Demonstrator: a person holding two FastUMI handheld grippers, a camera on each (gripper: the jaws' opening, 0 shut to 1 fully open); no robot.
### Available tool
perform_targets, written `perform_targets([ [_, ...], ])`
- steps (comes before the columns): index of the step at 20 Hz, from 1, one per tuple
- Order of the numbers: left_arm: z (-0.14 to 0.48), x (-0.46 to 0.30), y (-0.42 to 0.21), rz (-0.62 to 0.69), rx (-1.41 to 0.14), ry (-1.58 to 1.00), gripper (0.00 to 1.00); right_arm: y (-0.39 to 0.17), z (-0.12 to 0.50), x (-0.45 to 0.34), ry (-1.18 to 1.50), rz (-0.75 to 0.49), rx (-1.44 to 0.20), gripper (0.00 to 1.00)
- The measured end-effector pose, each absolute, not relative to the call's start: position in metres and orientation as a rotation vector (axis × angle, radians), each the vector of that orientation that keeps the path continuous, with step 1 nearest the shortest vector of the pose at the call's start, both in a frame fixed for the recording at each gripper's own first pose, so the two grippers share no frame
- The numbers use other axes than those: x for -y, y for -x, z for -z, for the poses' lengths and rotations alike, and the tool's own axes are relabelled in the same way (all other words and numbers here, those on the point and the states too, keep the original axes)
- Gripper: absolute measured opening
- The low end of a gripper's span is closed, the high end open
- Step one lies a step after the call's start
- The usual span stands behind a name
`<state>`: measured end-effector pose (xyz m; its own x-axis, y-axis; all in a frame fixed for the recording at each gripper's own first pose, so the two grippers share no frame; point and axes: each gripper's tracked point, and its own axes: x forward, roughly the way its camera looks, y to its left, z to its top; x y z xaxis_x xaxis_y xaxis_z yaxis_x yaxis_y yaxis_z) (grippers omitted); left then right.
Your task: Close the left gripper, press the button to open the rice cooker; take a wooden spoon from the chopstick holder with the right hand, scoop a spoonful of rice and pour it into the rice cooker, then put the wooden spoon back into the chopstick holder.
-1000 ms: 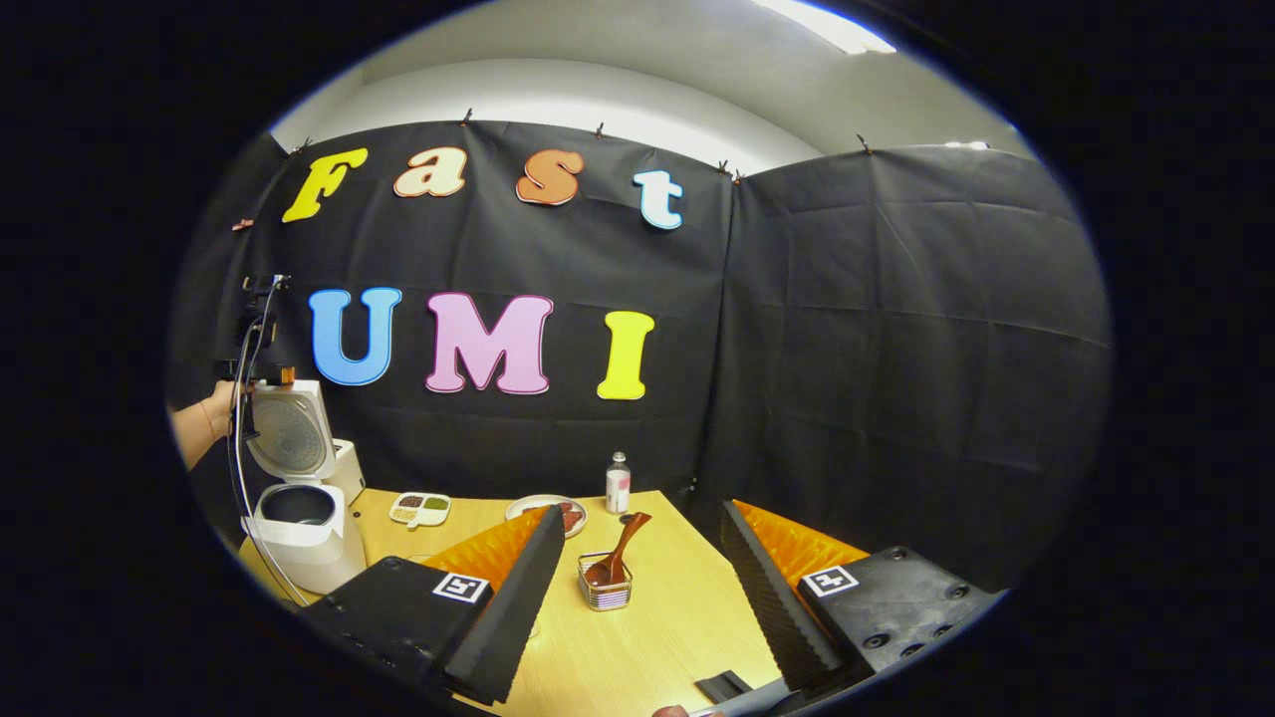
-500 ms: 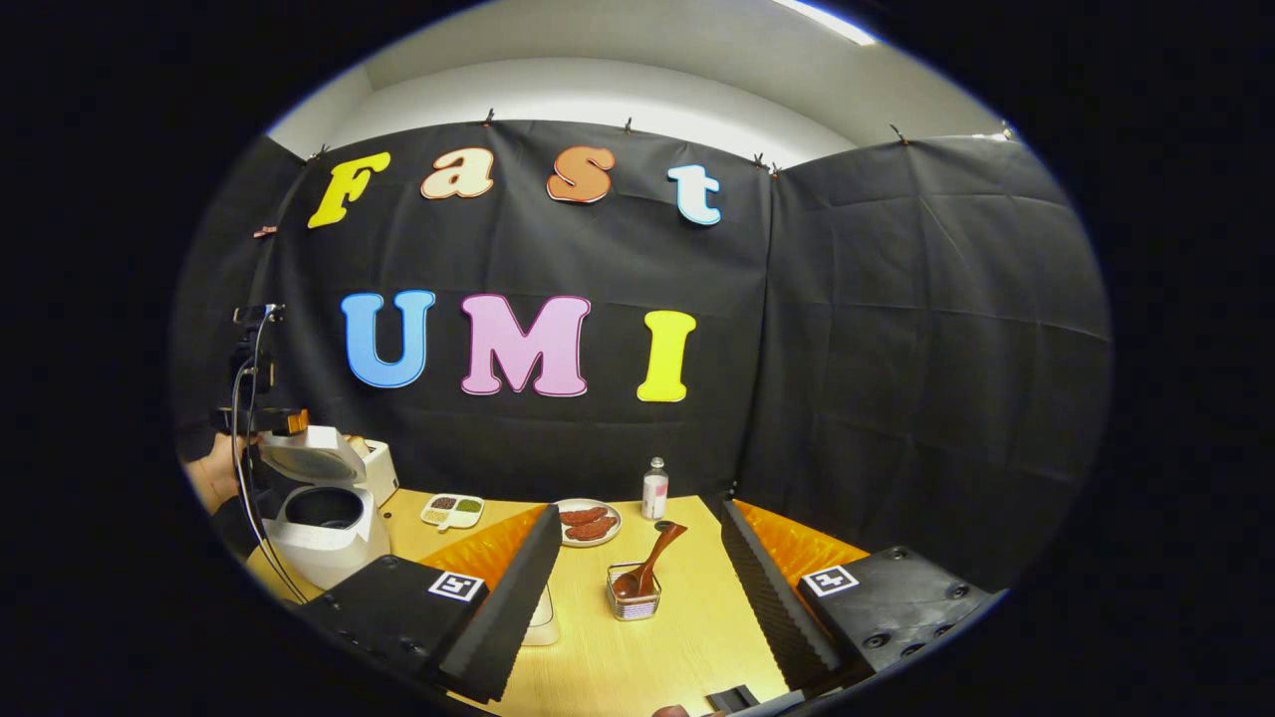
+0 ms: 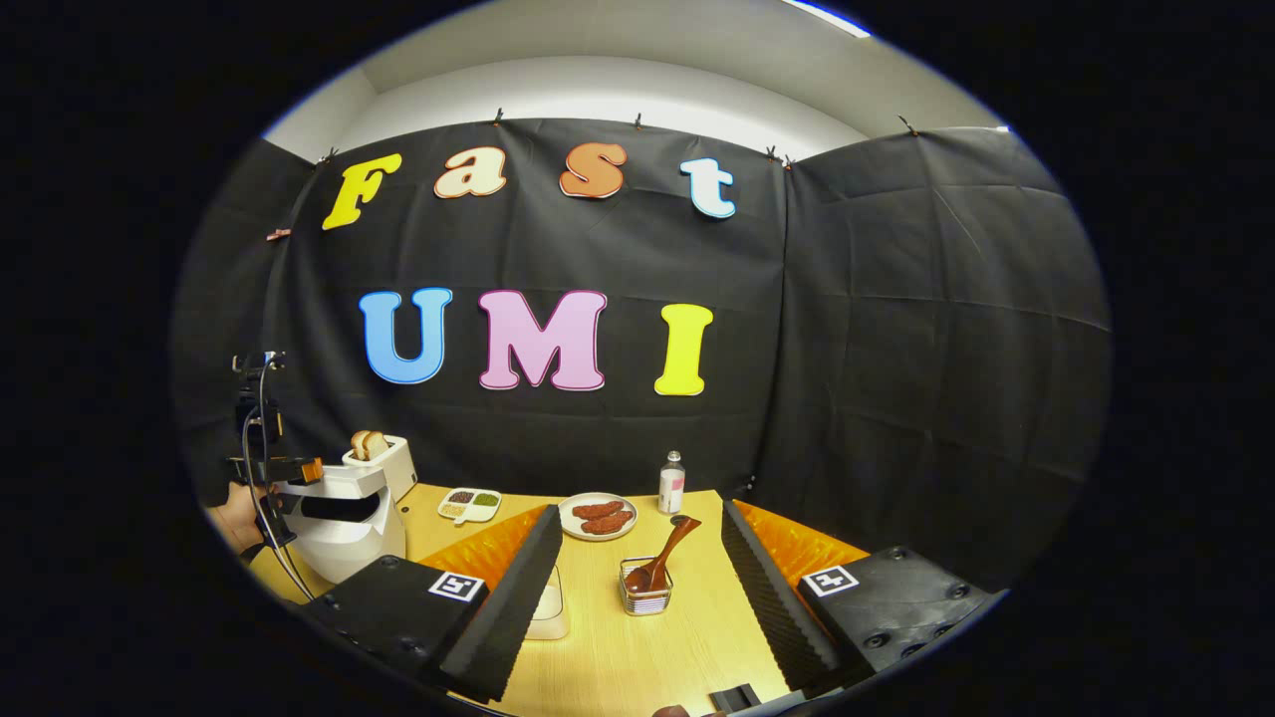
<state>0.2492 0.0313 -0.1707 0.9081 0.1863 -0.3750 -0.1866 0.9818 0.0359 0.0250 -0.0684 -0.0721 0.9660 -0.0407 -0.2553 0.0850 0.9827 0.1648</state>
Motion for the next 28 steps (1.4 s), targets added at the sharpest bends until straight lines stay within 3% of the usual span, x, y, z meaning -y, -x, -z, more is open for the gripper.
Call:
perform_targets([
  [2, 0.174, -0.033, -0.246, -0.197, -0.388, -0.028, 0.96, -0.025, 0.074, 0.069, -0.189, 0.063, -0.257, 0.96],
  [3, 0.177, -0.034, -0.246, -0.2, -0.397, -0.019, 0.96, -0.026, 0.076, 0.067, -0.201, 0.059, -0.261, 1.0],
  [13, 0.236, -0.024, -0.22, -0.205, -0.532, 0.005, 0.97, -0.024, 0.087, 0.067, -0.205, 0.04, -0.284, 1.0],
  [28, 0.241, -0.02, -0.214, -0.174, -0.435, -0.039, 0.99, -0.028, 0.091, 0.068, -0.262, 0.026, -0.281, 1.0],
])
